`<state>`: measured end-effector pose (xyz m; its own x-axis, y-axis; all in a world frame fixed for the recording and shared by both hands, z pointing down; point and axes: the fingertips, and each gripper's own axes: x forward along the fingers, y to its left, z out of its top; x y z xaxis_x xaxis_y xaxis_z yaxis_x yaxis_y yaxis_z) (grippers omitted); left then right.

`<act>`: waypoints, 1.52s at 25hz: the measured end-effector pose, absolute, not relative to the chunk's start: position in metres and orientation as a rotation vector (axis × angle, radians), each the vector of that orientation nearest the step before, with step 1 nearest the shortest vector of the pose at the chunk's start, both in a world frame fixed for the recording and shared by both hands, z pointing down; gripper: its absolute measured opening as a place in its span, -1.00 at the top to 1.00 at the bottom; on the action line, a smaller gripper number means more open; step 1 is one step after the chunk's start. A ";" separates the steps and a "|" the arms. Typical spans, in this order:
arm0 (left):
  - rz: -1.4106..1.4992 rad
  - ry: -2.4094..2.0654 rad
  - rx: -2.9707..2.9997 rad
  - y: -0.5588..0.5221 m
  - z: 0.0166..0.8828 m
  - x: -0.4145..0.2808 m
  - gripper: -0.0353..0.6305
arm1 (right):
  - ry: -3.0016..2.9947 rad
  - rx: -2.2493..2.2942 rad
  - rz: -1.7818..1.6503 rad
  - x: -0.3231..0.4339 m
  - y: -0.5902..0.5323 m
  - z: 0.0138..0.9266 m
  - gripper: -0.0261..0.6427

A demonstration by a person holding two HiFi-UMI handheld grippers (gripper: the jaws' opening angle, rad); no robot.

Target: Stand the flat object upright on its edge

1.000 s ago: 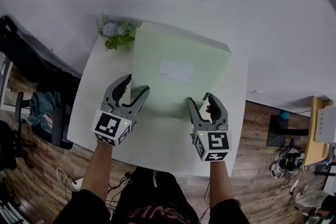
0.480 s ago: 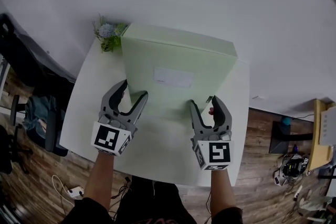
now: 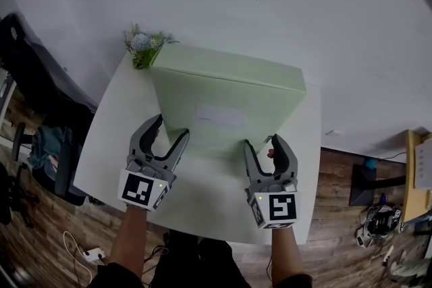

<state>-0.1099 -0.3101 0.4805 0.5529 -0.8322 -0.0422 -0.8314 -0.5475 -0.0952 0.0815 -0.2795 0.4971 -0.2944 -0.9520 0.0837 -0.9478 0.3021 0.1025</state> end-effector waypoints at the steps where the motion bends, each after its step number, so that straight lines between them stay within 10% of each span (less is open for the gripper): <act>1: -0.014 1.438 -2.673 -0.308 0.481 -0.110 0.09 | -2.431 1.785 -0.049 0.081 -0.277 0.496 0.15; 38: -0.162 1.484 -2.650 -0.265 0.481 -0.128 0.08 | -2.454 1.768 0.012 0.089 -0.237 0.489 0.15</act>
